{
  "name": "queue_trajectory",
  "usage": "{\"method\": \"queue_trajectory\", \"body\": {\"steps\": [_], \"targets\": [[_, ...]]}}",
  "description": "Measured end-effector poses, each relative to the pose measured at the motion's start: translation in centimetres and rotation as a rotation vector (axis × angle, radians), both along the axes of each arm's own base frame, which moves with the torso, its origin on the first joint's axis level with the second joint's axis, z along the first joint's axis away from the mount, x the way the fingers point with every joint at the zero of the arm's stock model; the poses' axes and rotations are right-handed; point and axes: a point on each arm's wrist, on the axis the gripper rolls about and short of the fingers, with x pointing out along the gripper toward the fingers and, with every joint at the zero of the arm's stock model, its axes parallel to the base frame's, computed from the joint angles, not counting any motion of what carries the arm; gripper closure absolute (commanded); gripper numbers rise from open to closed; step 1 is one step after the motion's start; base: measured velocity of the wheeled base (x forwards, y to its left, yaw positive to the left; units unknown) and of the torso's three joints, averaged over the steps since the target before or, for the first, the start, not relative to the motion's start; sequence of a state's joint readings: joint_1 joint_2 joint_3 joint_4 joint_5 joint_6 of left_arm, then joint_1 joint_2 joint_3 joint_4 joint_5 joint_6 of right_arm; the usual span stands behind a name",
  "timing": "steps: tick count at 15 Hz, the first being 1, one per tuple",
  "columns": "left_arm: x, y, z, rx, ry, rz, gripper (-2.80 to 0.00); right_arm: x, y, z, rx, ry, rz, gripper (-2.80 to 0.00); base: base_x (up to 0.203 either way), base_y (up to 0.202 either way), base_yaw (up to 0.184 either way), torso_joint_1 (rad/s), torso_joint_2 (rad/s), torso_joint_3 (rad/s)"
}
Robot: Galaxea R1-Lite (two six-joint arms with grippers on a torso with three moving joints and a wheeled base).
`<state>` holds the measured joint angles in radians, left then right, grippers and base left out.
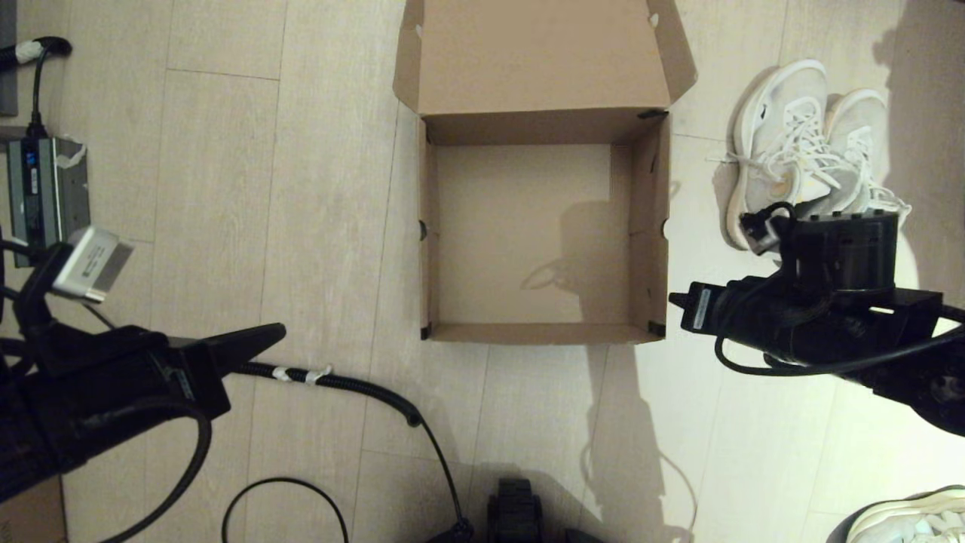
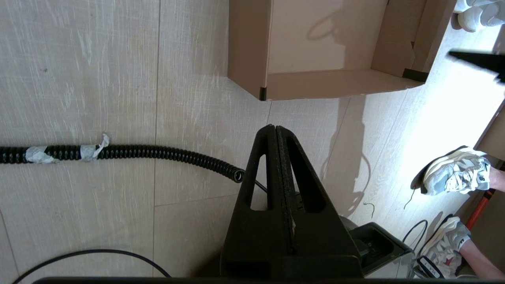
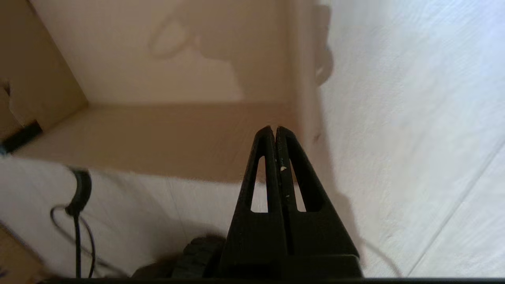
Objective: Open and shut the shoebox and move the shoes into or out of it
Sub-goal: Put the shoes into the shoe box
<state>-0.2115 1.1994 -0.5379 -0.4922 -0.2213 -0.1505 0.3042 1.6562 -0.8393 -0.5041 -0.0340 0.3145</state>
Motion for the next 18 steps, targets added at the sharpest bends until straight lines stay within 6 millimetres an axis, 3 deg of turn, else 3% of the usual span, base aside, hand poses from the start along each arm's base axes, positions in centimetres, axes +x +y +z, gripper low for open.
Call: {"method": "queue_trajectory", "body": {"steps": [2, 5, 10, 14, 18], "targets": [[-0.1, 0.0, -0.1, 0.001, 0.003, 0.000, 0.00, 0.2, -1.6, 0.8, -0.030, -0.028, -0.041, 0.00, 0.000, 0.000, 0.000, 0.000, 0.00, 0.000], [-0.1, 0.0, -0.2, 0.001, 0.004, 0.000, 0.00, 1.3, -2.8, 0.3, -0.080, -0.035, -0.071, 0.00, 0.000, 0.000, 0.000, 0.000, 0.00, 0.000], [-0.1, 0.0, -0.2, 0.001, 0.007, 0.001, 0.00, 3.9, -1.4, -2.3, -0.080, -0.054, -0.045, 0.00, 0.000, 0.000, 0.000, 0.000, 0.00, 0.000], [0.2, 0.0, -0.4, 0.002, 0.015, 0.000, 0.00, 3.9, 0.4, -3.5, -0.084, -0.026, 0.001, 0.00, 0.000, 0.000, 0.000, 0.000, 0.00, 0.000], [0.3, 0.0, -0.5, 0.003, 0.023, -0.001, 0.00, 3.6, -1.3, -3.2, -0.088, -0.028, -0.051, 0.00, 0.000, 0.000, 0.000, 0.000, 0.00, 0.000]]}}
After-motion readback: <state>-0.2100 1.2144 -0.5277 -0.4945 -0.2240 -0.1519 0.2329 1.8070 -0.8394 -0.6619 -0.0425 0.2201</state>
